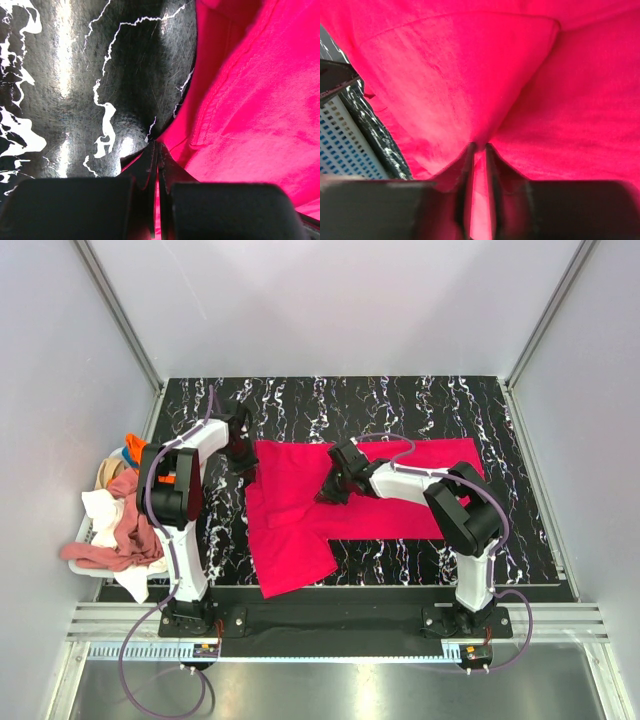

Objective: Fold and stack the t-shirts
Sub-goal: Fold the tshirt

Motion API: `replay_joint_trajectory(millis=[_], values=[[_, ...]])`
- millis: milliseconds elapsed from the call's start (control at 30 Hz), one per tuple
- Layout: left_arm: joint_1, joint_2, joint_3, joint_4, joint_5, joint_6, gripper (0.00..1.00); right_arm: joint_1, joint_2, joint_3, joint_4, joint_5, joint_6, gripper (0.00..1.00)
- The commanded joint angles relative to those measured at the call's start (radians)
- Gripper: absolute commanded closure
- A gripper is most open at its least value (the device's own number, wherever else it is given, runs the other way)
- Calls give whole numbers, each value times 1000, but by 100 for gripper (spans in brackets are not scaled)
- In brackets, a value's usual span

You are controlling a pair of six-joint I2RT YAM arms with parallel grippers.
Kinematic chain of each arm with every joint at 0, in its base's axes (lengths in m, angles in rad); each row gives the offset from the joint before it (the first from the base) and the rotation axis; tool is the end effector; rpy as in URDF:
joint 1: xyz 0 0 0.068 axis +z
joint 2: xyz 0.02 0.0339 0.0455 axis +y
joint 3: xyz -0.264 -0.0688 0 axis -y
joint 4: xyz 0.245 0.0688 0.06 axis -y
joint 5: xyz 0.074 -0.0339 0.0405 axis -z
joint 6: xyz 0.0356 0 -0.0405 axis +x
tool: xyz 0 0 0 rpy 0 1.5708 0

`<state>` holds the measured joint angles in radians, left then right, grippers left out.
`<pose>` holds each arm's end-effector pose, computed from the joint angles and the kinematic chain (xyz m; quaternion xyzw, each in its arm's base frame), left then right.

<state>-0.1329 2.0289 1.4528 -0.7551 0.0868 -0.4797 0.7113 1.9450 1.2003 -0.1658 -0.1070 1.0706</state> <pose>0.3969 -0.0562 0.1608 -0.1660 0.9779 -0.0771 0.1009 0.3039 0.2669 0.1509 0.1517 0.9325 0.2835 0.1642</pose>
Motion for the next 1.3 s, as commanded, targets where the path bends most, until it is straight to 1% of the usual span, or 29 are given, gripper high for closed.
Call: replay_joint_trajectory(millis=[0,33,67,267,467,600,667,733,800,833,933,967,1033,1067,1200,1267], values=[[-1,25,17,20,-59,-2,100,11,-27,21,32,47,-14,92],[1,28,18,20,-64,-2,100,10,-35,12,32,59,-27,99],[0,28,20,20,-70,-2,100,11,-52,8,32,64,-34,100],[-1,45,26,16,-82,1,100,11,-122,-13,26,82,-90,100],[1,54,34,5,-116,-2,100,11,-159,-16,-55,99,-121,100],[3,57,58,-12,-114,0,100,11,-150,-13,-87,101,-142,100],[6,41,93,-49,-110,0,100,11,-132,-10,-95,101,-158,100],[12,-8,122,-59,-113,-3,100,10,-110,-1,-97,99,-167,100],[12,-44,155,-76,-121,-3,95,10,-98,10,-98,92,-182,100],[12,-50,199,-85,-119,-3,95,10,-93,22,-98,92,-192,100],[9,-67,273,-98,-92,-11,94,10,-84,53,-103,90,-224,98],[7,-68,285,-89,-47,-8,94,8,-81,61,-107,90,-227,98],[-7,-42,323,-73,-13,4,93,8,-74,80,-112,84,-231,96],[-13,-24,334,-69,26,9,93,10,-66,87,-115,81,-232,95],[-33,91,353,-52,60,18,94,10,-58,97,-117,70,-224,94],[-31,126,345,-35,50,15,94,10,-58,99,-120,72,-227,94]])
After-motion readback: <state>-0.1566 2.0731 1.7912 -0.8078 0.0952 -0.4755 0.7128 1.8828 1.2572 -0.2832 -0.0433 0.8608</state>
